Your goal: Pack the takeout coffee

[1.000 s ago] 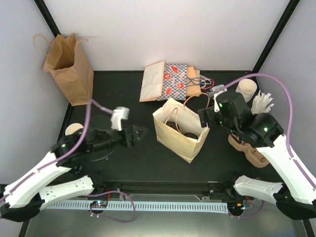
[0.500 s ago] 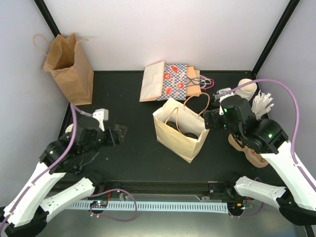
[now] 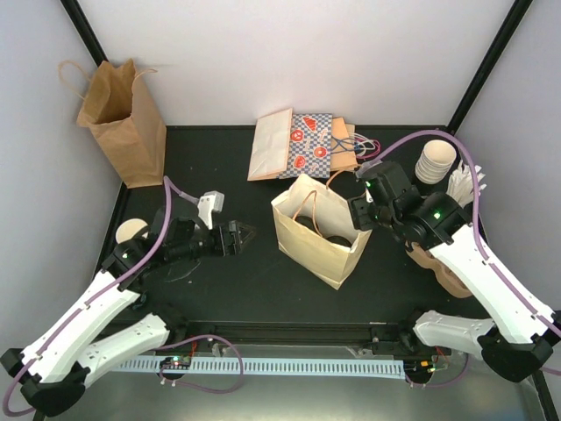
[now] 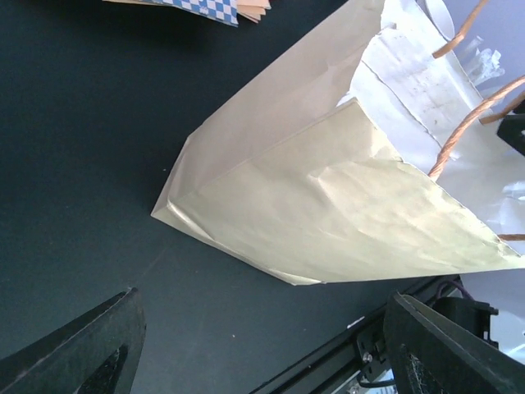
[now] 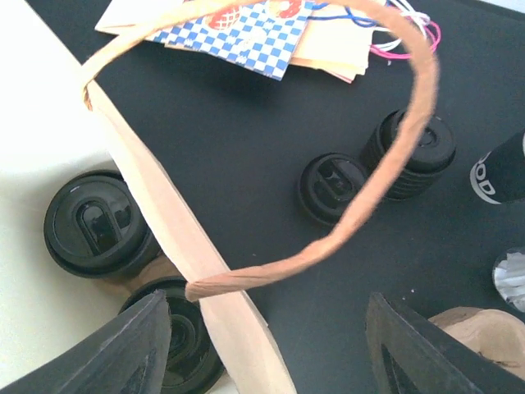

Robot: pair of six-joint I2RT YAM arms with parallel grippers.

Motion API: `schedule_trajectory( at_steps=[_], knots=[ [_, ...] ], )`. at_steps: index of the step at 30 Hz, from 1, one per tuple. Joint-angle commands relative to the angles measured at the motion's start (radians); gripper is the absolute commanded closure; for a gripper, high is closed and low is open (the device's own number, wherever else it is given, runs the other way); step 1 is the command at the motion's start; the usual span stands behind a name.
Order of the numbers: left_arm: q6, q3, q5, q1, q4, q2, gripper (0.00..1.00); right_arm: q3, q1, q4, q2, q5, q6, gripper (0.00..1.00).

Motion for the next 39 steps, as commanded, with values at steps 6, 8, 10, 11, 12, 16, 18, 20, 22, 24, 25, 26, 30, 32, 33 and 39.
schedule_trajectory(
  at_steps=[6,8,10,11,12,16,18,20,22,24,25,26,30,32,33,39],
  knots=[
    [0.045,-0.012,0.094,0.007,0.104,0.046,0.18,-0.007,-0.006,-0.002,0.044,-0.089,-0.076,0.38],
    [0.046,-0.016,0.104,0.008,0.117,0.052,0.18,-0.008,-0.007,0.0,0.055,-0.107,-0.09,0.41],
    [0.05,-0.02,0.108,0.008,0.122,0.056,0.18,-0.007,-0.007,0.002,0.07,-0.126,-0.098,0.43],
    [0.054,-0.022,0.107,0.008,0.122,0.056,0.18,-0.005,-0.008,0.0,0.079,-0.134,-0.1,0.45],
    [0.059,-0.024,0.106,0.009,0.121,0.056,0.18,-0.003,-0.006,0.001,0.087,-0.143,-0.102,0.46],
    [0.08,-0.026,0.09,0.013,0.103,0.047,0.18,0.004,-0.007,0.02,0.112,-0.164,-0.102,0.53],
    [0.089,-0.026,0.087,0.022,0.092,0.044,0.18,0.01,-0.006,0.033,0.121,-0.18,-0.101,0.54],
    [0.096,-0.021,0.086,0.031,0.069,0.043,0.18,0.023,-0.007,0.04,0.134,-0.188,-0.096,0.58],
    [0.106,-0.003,0.08,0.039,0.038,0.05,0.18,0.035,-0.006,0.049,0.148,-0.194,-0.09,0.61],
    [0.117,0.014,0.071,0.051,0.009,0.054,0.18,0.045,-0.007,0.059,0.161,-0.204,-0.085,0.64],
    [0.121,0.021,0.069,0.055,-0.002,0.054,0.18,0.047,-0.007,0.067,0.165,-0.211,-0.08,0.66],
    [0.126,0.025,0.066,0.061,-0.011,0.053,0.18,0.05,-0.006,0.075,0.172,-0.213,-0.076,0.68],
    [0.142,0.028,0.064,0.091,-0.032,0.042,0.18,0.072,-0.006,0.095,0.202,-0.235,-0.061,0.74],
    [0.149,0.027,0.063,0.105,-0.04,0.038,0.18,0.09,-0.007,0.104,0.222,-0.249,-0.053,0.76],
    [0.151,0.024,0.064,0.113,-0.043,0.036,0.18,0.102,-0.007,0.11,0.231,-0.256,-0.049,0.78],
    [0.177,0.017,0.072,0.15,-0.063,0.022,0.18,0.149,-0.006,0.148,0.281,-0.285,-0.019,0.8]
  ],
)
